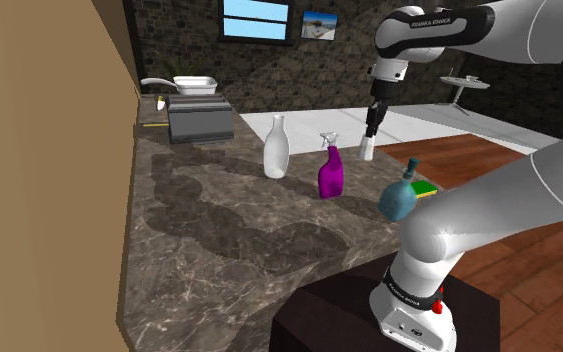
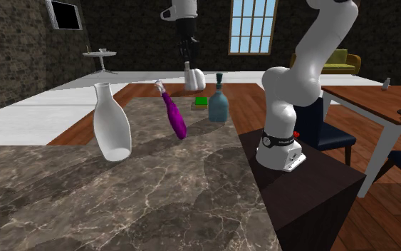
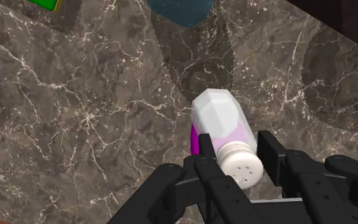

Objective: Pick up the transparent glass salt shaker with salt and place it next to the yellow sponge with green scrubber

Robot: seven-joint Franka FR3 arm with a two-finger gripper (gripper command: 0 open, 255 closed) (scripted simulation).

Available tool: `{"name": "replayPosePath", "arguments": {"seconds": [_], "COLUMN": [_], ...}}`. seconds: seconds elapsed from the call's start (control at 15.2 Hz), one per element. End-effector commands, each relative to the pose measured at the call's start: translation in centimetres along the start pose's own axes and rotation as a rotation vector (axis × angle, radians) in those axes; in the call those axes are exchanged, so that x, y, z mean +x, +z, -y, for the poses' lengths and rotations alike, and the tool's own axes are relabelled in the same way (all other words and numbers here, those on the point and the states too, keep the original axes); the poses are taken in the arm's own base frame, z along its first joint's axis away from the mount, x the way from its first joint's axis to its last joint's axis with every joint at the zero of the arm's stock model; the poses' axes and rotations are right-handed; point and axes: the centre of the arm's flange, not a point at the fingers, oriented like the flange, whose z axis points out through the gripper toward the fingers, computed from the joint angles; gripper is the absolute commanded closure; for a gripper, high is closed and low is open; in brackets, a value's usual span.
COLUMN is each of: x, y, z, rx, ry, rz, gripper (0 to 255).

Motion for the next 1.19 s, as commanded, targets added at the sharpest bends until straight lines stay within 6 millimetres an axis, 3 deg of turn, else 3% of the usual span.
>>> {"name": "replayPosePath", "arguments": {"seconds": [0.0, 1.12], "x": [-1.4, -13.3], "y": [-0.1, -1.7], "z": [-2.2, -21.1], "rx": [0.000, 0.000], "ry": [-0.002, -0.002], "rz": [0.000, 0.000], "gripper": [255, 255]}}
